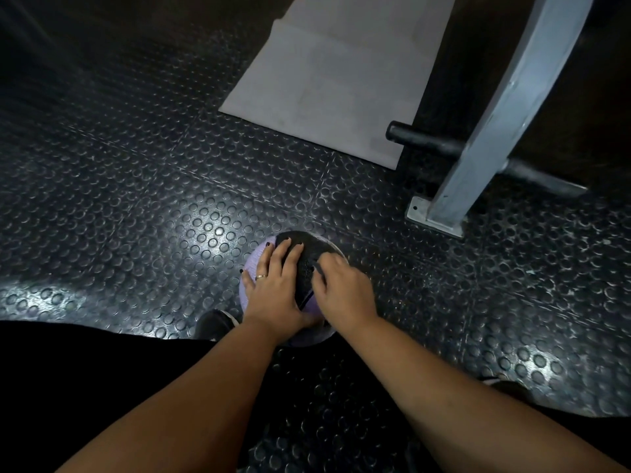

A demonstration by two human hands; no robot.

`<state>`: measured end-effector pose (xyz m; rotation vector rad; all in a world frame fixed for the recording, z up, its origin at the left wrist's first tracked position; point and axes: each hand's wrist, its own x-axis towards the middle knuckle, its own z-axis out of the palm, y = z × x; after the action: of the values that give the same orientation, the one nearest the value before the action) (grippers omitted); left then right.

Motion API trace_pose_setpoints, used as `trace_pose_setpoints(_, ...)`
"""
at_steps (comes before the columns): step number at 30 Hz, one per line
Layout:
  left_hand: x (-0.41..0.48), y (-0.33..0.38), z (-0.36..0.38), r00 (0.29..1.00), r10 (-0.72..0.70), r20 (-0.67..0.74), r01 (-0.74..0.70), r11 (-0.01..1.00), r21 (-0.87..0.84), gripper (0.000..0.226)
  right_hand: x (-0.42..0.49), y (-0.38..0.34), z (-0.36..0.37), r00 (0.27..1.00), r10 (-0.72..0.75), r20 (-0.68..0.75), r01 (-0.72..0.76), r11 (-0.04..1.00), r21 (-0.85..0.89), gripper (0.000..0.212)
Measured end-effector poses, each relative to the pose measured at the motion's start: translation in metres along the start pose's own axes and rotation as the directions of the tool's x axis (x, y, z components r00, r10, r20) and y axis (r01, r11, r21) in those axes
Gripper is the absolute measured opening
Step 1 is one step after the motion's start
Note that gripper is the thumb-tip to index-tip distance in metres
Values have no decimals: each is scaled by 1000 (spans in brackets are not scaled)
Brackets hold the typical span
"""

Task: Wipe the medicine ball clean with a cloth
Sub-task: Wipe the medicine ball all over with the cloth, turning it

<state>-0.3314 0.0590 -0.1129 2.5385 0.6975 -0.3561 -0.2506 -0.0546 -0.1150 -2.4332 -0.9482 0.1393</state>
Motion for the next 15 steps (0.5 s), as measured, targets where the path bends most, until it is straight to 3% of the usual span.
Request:
trace_pose_setpoints(5,-1,2,1,1000,-21,20,20,999,36,133,8,17,3,996,83,-18,-84,995,-46,10)
trace_pose_setpoints(9,-3,1,2,1000,0,23,-1,999,50,139,33,54,2,925,351,145,-338,935,-111,19)
trace_pose_setpoints(11,-3,-2,2,999,26,27,-27,998,58,139,39,71,-4,859,475,190,-484,875,2,21)
trace_pose_setpoints(13,-2,-2,-1,998,52,45,-54,997,50,137,38,80,-12,778,590,218,-629,724,285,21)
trace_pose_setpoints(15,2,-1,-3,996,75,41,-75,997,4,128,36,86,-19,640,668,380,-728,368,579,34)
